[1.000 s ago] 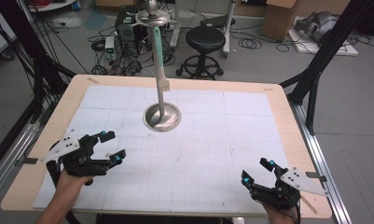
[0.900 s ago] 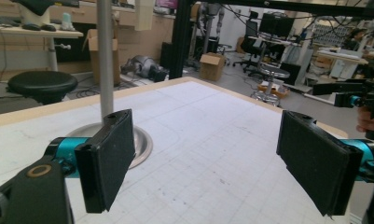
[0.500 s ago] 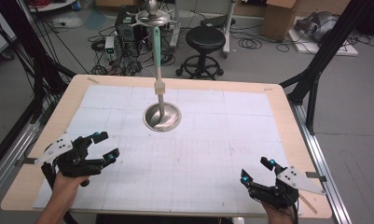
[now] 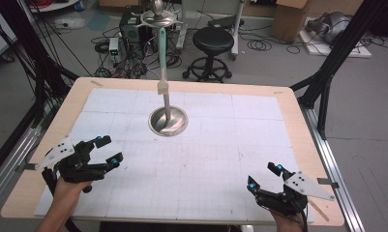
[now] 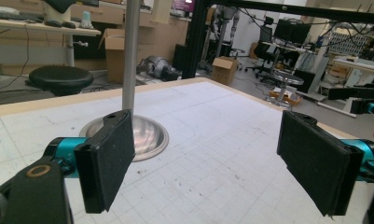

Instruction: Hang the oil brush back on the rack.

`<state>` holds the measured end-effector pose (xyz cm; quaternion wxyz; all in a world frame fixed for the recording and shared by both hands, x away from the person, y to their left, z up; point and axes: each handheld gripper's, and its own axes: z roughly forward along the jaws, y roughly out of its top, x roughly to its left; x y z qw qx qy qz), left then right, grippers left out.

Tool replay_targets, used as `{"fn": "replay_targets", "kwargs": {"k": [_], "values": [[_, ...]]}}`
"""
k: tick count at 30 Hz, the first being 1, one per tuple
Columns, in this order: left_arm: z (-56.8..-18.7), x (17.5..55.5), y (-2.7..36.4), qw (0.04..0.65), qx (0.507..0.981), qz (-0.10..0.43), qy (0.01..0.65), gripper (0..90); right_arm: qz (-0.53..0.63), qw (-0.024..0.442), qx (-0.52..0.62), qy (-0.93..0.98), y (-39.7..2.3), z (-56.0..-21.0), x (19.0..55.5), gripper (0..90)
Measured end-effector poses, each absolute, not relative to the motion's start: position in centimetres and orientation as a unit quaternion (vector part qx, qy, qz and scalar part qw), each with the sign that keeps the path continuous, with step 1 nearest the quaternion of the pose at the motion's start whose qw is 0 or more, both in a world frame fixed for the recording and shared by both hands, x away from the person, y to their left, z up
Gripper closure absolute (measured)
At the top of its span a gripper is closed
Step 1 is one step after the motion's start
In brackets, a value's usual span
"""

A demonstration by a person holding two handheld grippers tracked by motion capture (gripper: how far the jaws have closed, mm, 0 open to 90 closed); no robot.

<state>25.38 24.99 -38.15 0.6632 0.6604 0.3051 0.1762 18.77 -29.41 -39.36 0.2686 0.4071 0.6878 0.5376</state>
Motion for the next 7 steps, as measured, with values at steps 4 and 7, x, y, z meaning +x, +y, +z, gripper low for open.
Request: {"fn": "replay_targets", "kwargs": {"k": [4,7], "values": [[-38.19,25.49,24.95,0.664,0.660,0.174,0.306,19.3,0.537,0.268,0.412,0.686,-29.55,-39.45,18.74,15.5],[-38.21,25.56,24.84,0.664,0.659,0.170,0.309,19.3,0.539,0.268,0.414,0.683,-29.63,-39.40,18.74,15.5]]}}
